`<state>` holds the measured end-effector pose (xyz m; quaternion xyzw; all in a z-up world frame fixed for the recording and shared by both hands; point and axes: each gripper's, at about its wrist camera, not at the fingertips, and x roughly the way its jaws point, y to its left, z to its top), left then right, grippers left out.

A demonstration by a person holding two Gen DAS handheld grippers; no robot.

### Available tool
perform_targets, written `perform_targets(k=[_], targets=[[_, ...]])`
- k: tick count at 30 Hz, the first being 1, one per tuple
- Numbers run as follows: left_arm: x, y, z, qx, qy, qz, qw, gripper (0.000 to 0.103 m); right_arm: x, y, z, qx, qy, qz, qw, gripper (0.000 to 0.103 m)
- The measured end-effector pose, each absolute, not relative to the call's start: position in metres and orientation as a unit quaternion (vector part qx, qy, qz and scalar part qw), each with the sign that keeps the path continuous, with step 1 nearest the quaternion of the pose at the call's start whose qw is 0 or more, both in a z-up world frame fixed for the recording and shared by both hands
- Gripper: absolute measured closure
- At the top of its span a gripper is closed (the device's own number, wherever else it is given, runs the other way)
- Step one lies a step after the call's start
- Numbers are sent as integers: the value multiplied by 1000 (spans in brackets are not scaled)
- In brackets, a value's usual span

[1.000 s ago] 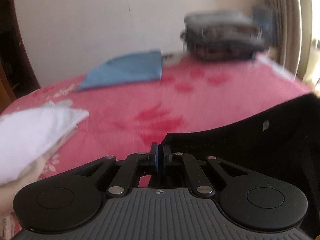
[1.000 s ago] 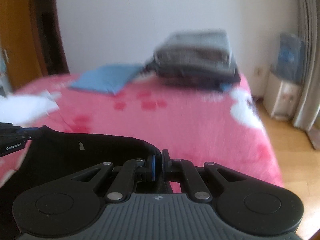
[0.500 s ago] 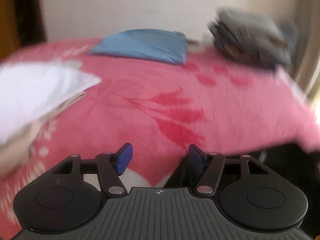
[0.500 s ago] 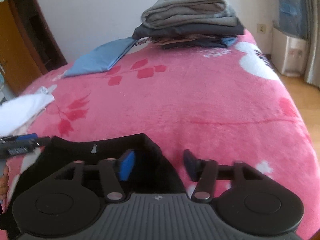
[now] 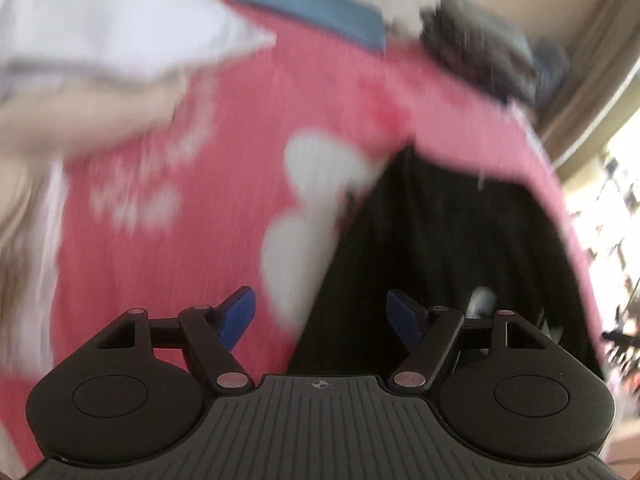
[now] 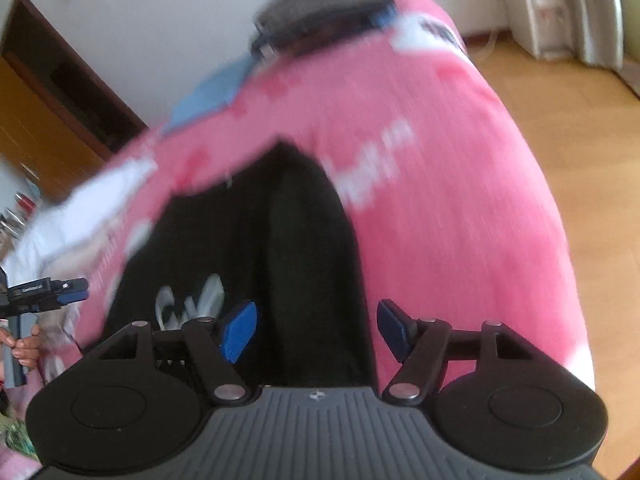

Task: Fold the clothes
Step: 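Lower the T-shirt onto the bed and open both grippers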

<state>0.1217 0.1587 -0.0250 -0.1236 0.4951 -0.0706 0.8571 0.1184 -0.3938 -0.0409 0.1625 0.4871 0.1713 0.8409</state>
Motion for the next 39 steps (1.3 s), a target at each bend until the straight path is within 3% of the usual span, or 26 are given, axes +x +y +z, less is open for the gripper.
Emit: perform_targets(k=[3,5,7,16,21,23,28,35,37,39], targets=[[102,144,-36,-66,489,-66,867,52,95,-388,-53,154,497,154,840,33],[95,133,-37,-15,472,-51,880,93,89,-388,-59,171,492,145,841,33],[94,126,-33,22,463,-35,885,103,85,-389,-64,189,487,135,842,33],[154,169,41,98,348,142,921,103,85,-399,-70,242,475,124,837,33],[202,178,6,173,367,214,889,101,84,-397,-68,235,467,119,844,33],[209,180,-13,177,392,231,873,87,84,-396,-65,226,461,117,850,33],[193,187,-13,111,387,241,883,69,84,-394,-56,204,447,110,864,33],[143,174,41,73,331,218,915,55,86,-389,-46,174,435,107,877,34],[122,177,63,71,308,222,922,53,91,-380,-53,165,460,123,864,38],[101,180,86,70,284,226,929,52,92,-368,-64,135,490,125,852,57]])
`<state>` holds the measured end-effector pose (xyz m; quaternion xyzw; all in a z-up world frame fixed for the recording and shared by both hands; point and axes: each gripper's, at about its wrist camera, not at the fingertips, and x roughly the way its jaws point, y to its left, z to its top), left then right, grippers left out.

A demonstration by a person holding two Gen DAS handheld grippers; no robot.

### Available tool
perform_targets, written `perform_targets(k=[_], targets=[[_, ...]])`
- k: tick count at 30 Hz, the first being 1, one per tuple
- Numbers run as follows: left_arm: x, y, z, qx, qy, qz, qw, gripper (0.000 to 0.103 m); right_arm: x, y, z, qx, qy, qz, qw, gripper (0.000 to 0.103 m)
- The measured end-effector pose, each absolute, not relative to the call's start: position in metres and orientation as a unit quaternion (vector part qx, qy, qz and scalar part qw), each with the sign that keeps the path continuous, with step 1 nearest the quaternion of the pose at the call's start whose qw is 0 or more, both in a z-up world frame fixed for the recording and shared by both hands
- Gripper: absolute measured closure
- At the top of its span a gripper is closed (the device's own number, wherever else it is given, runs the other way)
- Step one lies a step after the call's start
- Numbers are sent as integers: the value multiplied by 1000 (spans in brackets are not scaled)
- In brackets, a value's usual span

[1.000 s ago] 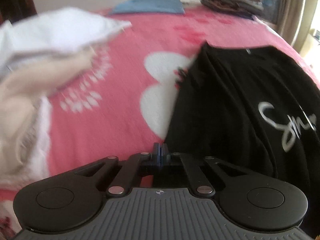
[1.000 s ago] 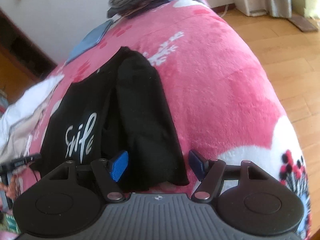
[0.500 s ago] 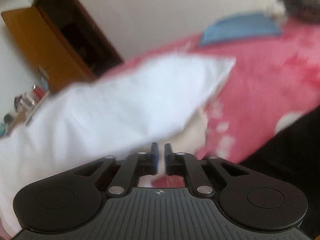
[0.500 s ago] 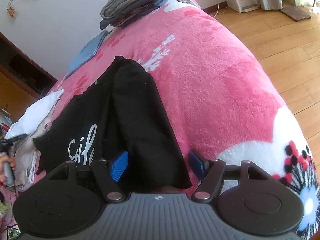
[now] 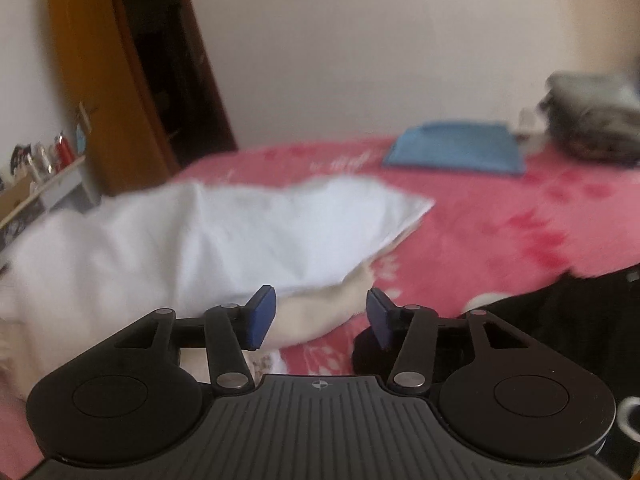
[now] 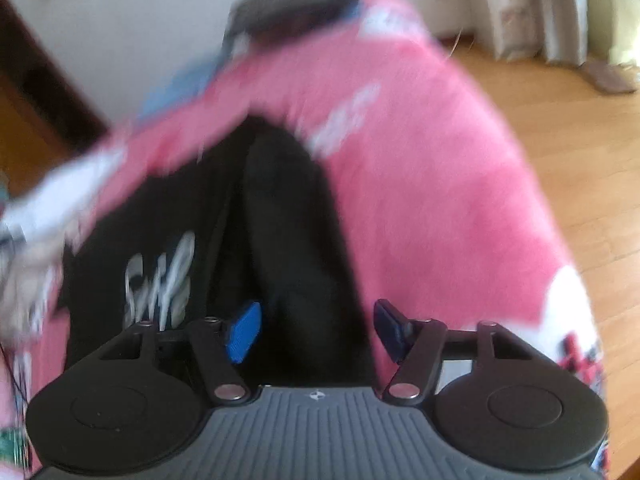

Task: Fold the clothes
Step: 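Lower the T-shirt onto the bed and open both grippers, then move both grippers over the flattened T-shirt to smooth it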

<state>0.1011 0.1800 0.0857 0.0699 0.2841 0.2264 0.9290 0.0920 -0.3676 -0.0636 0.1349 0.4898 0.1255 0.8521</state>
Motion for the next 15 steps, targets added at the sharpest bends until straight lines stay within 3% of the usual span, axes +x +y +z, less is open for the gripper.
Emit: perform_targets(k=[1,3,8,10,11,12,13,14,15], targets=[[91,181,97,69,272,229,932,51,89,-364,-65,116,488,116,857,64],[70,184,119,68,248,233,938,51,87,-365,-64,109,483,110,862,98],[18,192,175,64,188,242,950,49,106,-387,-19,123,406,87,902,98],[-3,195,197,62,164,246,953,46,127,-404,-6,156,387,63,907,96],[-13,196,208,61,151,248,955,45,140,-412,-2,172,383,53,906,89],[-21,199,213,61,147,251,955,45,150,-419,-1,181,382,40,905,68],[-26,202,215,61,149,255,953,44,157,-424,-1,180,388,21,904,55],[-32,205,216,61,150,260,952,44,160,-428,-1,173,394,-9,903,46],[-38,208,218,61,151,264,951,44,157,-431,0,170,396,-34,902,46]])
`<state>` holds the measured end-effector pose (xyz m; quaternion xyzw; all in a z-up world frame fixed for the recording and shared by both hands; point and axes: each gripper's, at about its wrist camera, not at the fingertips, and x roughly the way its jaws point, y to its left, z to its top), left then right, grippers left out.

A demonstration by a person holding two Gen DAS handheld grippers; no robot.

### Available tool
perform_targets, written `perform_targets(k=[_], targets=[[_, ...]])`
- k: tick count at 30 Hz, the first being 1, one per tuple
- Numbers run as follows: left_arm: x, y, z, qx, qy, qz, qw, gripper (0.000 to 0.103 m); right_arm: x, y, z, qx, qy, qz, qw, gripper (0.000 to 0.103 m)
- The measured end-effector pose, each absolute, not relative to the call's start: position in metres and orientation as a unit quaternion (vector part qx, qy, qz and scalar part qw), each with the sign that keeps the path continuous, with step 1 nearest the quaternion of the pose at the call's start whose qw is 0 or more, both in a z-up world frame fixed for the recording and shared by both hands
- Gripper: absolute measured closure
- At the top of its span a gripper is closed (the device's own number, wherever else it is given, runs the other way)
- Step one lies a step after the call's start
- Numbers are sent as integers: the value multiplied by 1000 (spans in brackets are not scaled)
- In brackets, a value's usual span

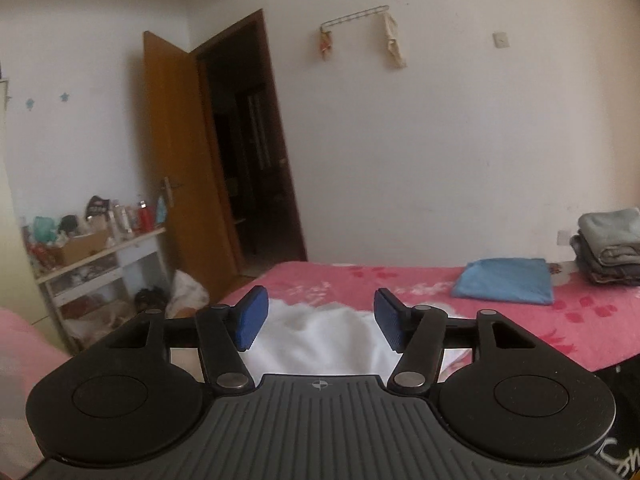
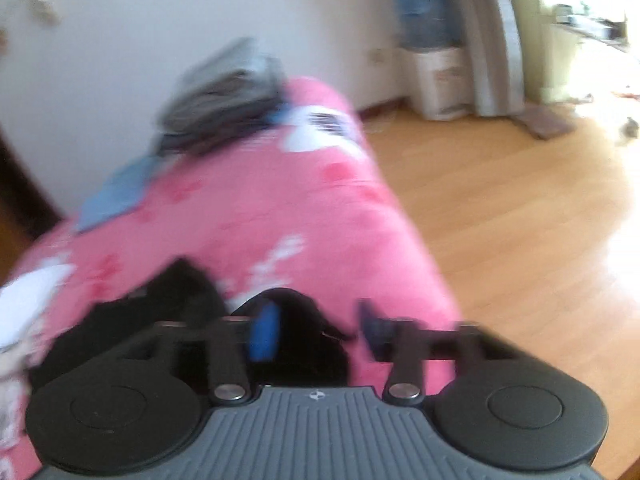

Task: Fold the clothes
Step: 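Move both grippers over the flattened T-shirt to smooth it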

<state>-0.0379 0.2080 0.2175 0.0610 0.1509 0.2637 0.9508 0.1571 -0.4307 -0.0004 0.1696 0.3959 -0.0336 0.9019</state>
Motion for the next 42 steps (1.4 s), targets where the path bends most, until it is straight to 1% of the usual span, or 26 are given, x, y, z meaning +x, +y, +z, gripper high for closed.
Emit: perform_targets(k=[2,4,6,7,8,10,13,15,18,21,24,27,30,31,34,35,38,42], targets=[[-50,214,218,65,154,275,947,44,137,-436,6,176,387,-38,904,46],[-68,221,221,68,157,287,943,44,102,-436,20,186,362,-15,913,46],[-81,228,227,63,159,293,941,42,64,-431,39,179,337,53,923,46],[-83,228,224,53,167,284,943,37,46,-427,47,171,327,91,925,46],[-82,226,219,39,179,267,946,37,29,-419,53,156,324,136,923,46],[-82,224,208,12,202,234,951,37,3,-399,56,127,340,203,910,46],[-79,216,190,-25,237,180,954,37,-23,-354,39,63,383,257,885,46],[-72,199,165,-46,267,124,955,37,-34,-324,23,28,403,281,871,46],[-68,177,124,-87,316,54,943,37,-45,-285,10,12,416,320,851,46],[-63,158,69,-137,393,-13,909,37,-52,-252,2,0,423,368,828,47],[-67,142,18,-135,469,-44,872,37,-61,-225,1,-35,418,400,815,47],[-84,135,-17,-141,514,-65,844,41,-71,-222,6,-59,403,396,823,47],[-96,130,-37,-153,538,-89,824,44,-68,-228,7,-80,389,367,841,47],[-98,127,-41,-147,543,-94,821,47,-65,-231,6,-87,385,354,848,47],[-106,111,-47,-111,553,-103,819,48,-52,-243,0,-96,389,316,860,43],[-108,106,-49,-99,556,-106,818,51,-46,-248,-3,-90,393,310,861,39],[-116,90,-55,-63,565,-115,815,59,-32,-256,-17,-69,413,295,859,38],[-126,69,-63,-14,575,-127,808,62,-26,-270,-26,-50,416,264,869,38]])
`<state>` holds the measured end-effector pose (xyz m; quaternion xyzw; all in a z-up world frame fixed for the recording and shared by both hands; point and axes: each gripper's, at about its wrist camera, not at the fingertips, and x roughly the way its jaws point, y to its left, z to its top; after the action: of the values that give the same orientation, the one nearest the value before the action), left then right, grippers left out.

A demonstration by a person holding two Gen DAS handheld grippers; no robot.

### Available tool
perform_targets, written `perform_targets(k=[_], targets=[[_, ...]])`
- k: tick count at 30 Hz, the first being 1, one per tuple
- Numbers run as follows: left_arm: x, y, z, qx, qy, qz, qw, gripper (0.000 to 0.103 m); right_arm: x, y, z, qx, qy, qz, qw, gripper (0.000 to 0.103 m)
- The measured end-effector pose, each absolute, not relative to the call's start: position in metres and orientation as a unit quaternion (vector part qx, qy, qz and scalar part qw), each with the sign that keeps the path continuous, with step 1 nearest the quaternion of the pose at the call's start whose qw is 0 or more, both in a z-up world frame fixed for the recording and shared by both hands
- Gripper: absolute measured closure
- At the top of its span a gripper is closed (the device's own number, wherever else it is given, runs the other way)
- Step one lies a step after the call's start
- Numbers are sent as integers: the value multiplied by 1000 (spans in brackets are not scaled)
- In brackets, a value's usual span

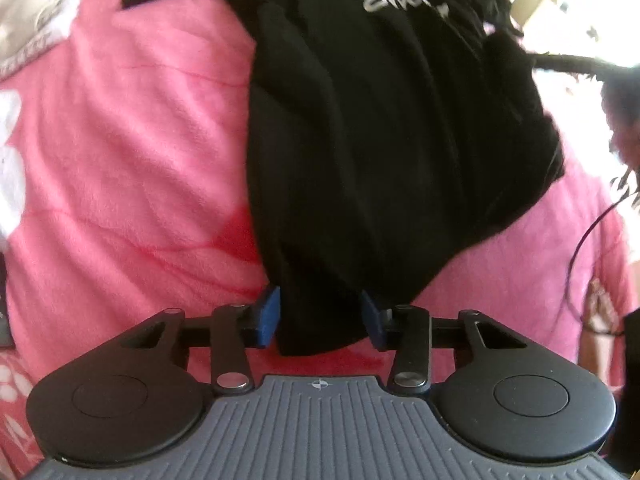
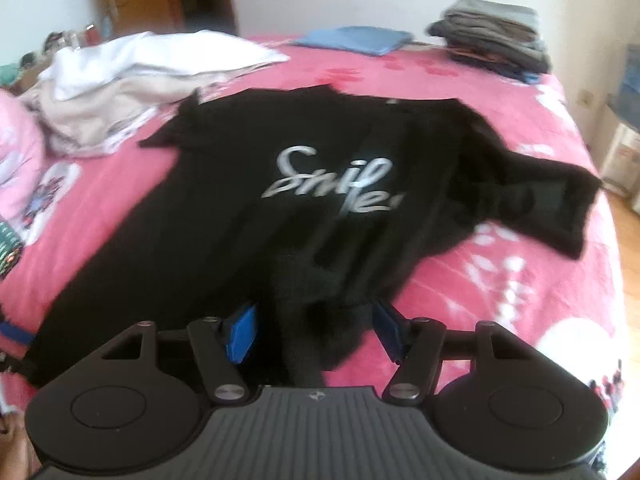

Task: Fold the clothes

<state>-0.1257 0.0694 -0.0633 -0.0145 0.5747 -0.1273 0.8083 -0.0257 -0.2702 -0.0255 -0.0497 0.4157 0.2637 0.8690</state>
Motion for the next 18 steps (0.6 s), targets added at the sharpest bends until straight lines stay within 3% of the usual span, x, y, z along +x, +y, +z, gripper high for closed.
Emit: perform_targets(k=[5,7,9,18], targets=[[-125,68,-71,-29,581,-111,806,63,-16,-294,-38,39,434,259,862,39],[-124,69,-72,-37,584,-105,804,63,-10,-300,-48,87,445,276,847,48],[-125,70,-72,-41,586,-102,803,63,-7,-306,-53,126,452,273,840,88],[-136,80,-72,-63,590,-91,800,71,-73,-403,-2,261,388,228,854,93]])
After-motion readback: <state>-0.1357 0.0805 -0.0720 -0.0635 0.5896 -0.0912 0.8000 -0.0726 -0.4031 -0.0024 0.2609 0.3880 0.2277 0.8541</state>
